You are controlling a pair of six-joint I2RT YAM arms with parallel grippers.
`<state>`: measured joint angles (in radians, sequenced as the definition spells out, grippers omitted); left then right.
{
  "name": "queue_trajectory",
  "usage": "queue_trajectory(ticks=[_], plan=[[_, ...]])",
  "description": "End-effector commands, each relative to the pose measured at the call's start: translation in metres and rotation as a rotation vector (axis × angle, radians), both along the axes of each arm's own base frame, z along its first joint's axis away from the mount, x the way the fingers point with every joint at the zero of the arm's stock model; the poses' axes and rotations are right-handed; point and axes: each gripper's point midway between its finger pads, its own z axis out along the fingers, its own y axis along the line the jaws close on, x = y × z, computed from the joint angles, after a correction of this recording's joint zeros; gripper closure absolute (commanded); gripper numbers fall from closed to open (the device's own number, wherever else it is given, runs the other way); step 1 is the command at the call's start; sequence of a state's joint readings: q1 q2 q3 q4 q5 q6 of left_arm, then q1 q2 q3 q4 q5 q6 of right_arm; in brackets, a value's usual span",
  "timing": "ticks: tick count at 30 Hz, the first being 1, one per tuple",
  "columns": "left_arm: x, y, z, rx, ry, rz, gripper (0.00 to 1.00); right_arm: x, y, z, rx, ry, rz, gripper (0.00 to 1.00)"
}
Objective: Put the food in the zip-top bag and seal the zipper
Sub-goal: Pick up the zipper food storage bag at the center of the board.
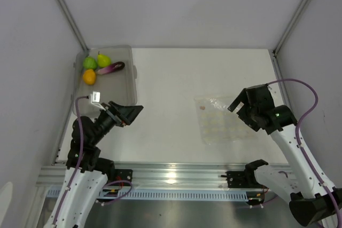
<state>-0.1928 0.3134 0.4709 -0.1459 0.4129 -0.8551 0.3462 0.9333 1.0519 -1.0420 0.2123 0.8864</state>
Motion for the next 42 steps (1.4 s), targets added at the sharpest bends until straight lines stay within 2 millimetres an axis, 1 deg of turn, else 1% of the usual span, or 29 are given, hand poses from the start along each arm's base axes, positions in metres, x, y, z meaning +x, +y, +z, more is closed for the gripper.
queue_trajectory(ticks=[1, 2, 3, 4, 5, 7, 8, 9, 10, 12, 13, 14, 15, 17, 18, 21, 22, 23, 26, 29, 31, 32, 33, 34, 35, 36, 38, 40, 42], plan=[[0.002, -0.01, 0.002, 0.015, 0.037, -0.069, 0.01, 0.002, -0.009, 0.001, -0.022, -0.009, -0.041, 0.01], [0.007, -0.015, -0.004, 0.015, 0.069, -0.101, 0.0, 0.003, -0.009, 0.004, -0.035, -0.029, -0.004, 0.01], [0.003, -0.025, 0.005, 0.0, 0.023, -0.176, 0.01, 0.004, -0.005, 0.005, -0.025, -0.041, 0.026, 0.01], [0.002, -0.029, 0.003, -0.027, 0.045, -0.199, 0.01, 0.008, -0.002, 0.011, -0.014, -0.08, 0.041, 0.01], [0.005, -0.03, -0.007, -0.038, 0.097, -0.188, 0.0, 0.009, -0.001, 0.014, -0.011, -0.111, 0.058, 0.01], [0.009, -0.029, -0.011, -0.004, 0.136, -0.158, 0.01, 0.009, -0.003, 0.017, -0.013, -0.131, 0.055, 0.01], [0.007, -0.033, 0.004, 0.015, 0.116, -0.162, 0.0, 0.01, -0.003, 0.016, -0.019, -0.126, 0.056, 0.01], [0.012, -0.026, -0.01, 0.056, 0.176, -0.092, 0.01, 0.011, -0.002, 0.016, -0.021, -0.121, 0.064, 0.01], [0.008, -0.03, -0.01, 0.066, 0.186, -0.099, 0.0, 0.011, -0.001, 0.013, -0.022, -0.103, 0.073, 0.01], [0.008, -0.037, -0.004, 0.055, 0.188, -0.1, 0.0, 0.012, 0.003, 0.003, -0.034, -0.063, 0.121, 0.01], [0.004, -0.047, -0.004, 0.061, 0.19, -0.116, 0.01, 0.013, 0.005, 0.001, -0.031, -0.053, 0.134, 0.01], [0.001, -0.053, 0.003, 0.086, 0.174, -0.118, 0.01, 0.015, 0.001, -0.001, -0.023, -0.046, 0.116, 0.01], [0.003, -0.058, 0.009, 0.127, 0.162, -0.107, 0.0, 0.014, 0.004, -0.001, 0.017, -0.038, 0.126, 0.01], [0.003, -0.065, 0.009, 0.233, 0.136, -0.043, 0.0, 0.013, 0.01, 0.001, 0.115, -0.036, 0.15, 0.0], [0.005, -0.072, 0.006, 0.258, 0.139, -0.046, 0.01, 0.014, 0.012, 0.005, 0.145, -0.053, 0.159, 0.01], [-0.004, -0.107, 0.02, 0.192, 0.056, -0.211, 0.0, 0.012, 0.018, 0.008, 0.224, -0.065, 0.181, 0.01], [-0.009, -0.126, 0.017, 0.147, 0.031, -0.3, 0.0, 0.012, 0.019, 0.01, 0.237, -0.079, 0.183, 0.01], [-0.009, -0.134, 0.019, 0.122, 0.021, -0.326, 0.01, 0.01, 0.021, 0.009, 0.249, -0.076, 0.186, 0.01], [0.002, -0.154, 0.007, 0.132, 0.064, -0.329, 0.01, 0.008, 0.019, 0.006, 0.254, -0.063, 0.163, 0.01], [0.018, -0.17, 0.002, 0.212, 0.123, -0.316, 0.0, 0.01, 0.028, 0.004, 0.307, -0.06, 0.171, 0.01], [0.02, -0.175, -0.012, 0.293, 0.146, -0.313, 0.0, 0.011, 0.033, -0.004, 0.316, -0.046, 0.178, 0.01], [0.039, -0.171, 0.0, 0.339, 0.112, -0.199, 0.01, 0.013, 0.032, -0.008, 0.303, -0.037, 0.153, 0.01], [0.044, -0.164, -0.005, 0.446, 0.074, -0.135, 0.0, 0.015, 0.033, -0.013, 0.292, -0.032, 0.145, 0.01], [0.035, -0.165, -0.014, 0.526, 0.074, -0.117, 0.0, 0.014, 0.041, -0.015, 0.286, -0.027, 0.162, 0.01], [0.04, -0.166, -0.014, 0.543, 0.069, -0.089, 0.0, 0.017, 0.044, -0.021, 0.283, -0.012, 0.156, 0.01], [0.042, -0.173, -0.01, 0.498, 0.056, -0.117, 0.0, 0.02, 0.048, -0.023, 0.287, -0.016, 0.167, 0.01], [0.043, -0.178, -0.019, 0.471, 0.075, -0.151, 0.0, 0.022, 0.056, -0.029, 0.286, 0.0, 0.18, 0.01], [0.052, -0.178, -0.034, 0.423, 0.173, -0.143, 0.01, 0.027, 0.058, -0.035, 0.279, 0.015, 0.177, 0.01], [0.059, -0.191, -0.041, 0.369, 0.211, -0.23, 0.0, 0.032, 0.055, -0.039, 0.263, 0.012, 0.156, 0.01]])
